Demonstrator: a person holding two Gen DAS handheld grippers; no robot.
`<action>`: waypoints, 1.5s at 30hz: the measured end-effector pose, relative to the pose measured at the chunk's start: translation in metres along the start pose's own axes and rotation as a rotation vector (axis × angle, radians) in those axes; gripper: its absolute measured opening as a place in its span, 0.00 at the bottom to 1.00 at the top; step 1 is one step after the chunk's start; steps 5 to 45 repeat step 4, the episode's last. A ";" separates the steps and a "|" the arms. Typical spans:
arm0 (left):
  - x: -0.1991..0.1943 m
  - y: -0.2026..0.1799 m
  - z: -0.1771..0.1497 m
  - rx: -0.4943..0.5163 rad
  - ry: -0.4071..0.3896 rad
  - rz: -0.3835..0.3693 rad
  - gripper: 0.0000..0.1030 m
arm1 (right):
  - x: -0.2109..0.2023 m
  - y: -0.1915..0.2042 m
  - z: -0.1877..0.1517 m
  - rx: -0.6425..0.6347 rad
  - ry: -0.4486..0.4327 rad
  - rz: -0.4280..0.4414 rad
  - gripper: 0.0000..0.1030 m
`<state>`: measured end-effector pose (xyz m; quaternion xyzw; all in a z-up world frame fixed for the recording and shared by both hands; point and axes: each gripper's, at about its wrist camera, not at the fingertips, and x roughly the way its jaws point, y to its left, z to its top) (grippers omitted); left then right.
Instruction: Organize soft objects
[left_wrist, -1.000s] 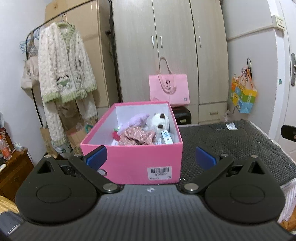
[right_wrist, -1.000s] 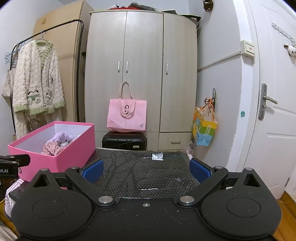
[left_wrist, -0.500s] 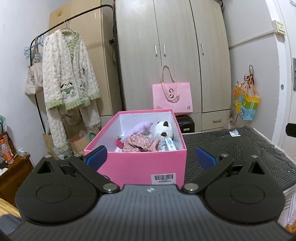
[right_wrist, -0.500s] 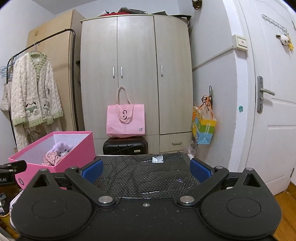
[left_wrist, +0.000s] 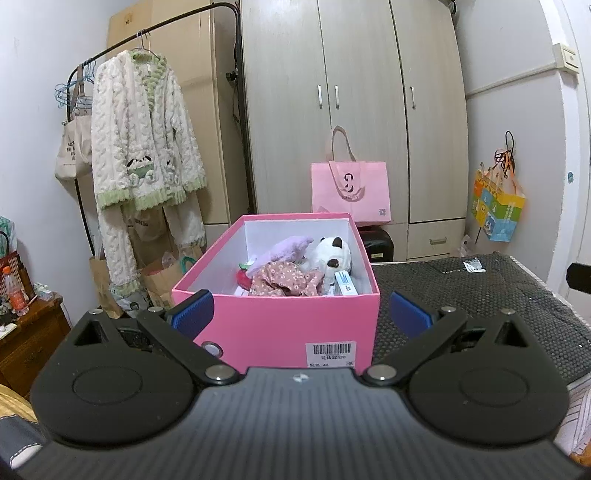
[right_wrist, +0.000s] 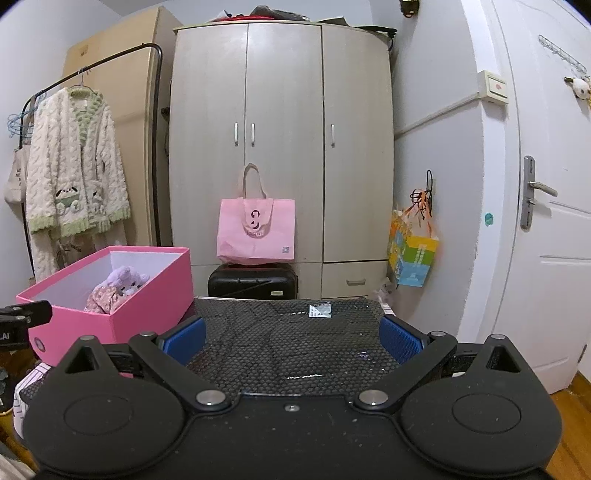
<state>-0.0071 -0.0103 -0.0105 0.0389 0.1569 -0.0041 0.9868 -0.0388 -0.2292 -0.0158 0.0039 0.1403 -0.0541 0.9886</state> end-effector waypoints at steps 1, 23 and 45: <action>0.000 0.000 0.000 0.001 0.002 -0.004 1.00 | 0.000 0.000 0.000 0.001 0.002 0.001 0.99; -0.003 0.001 0.001 -0.012 -0.010 -0.010 1.00 | 0.001 -0.001 0.000 0.004 0.008 0.003 0.99; -0.003 0.001 0.001 -0.012 -0.010 -0.010 1.00 | 0.001 -0.001 0.000 0.004 0.008 0.003 0.99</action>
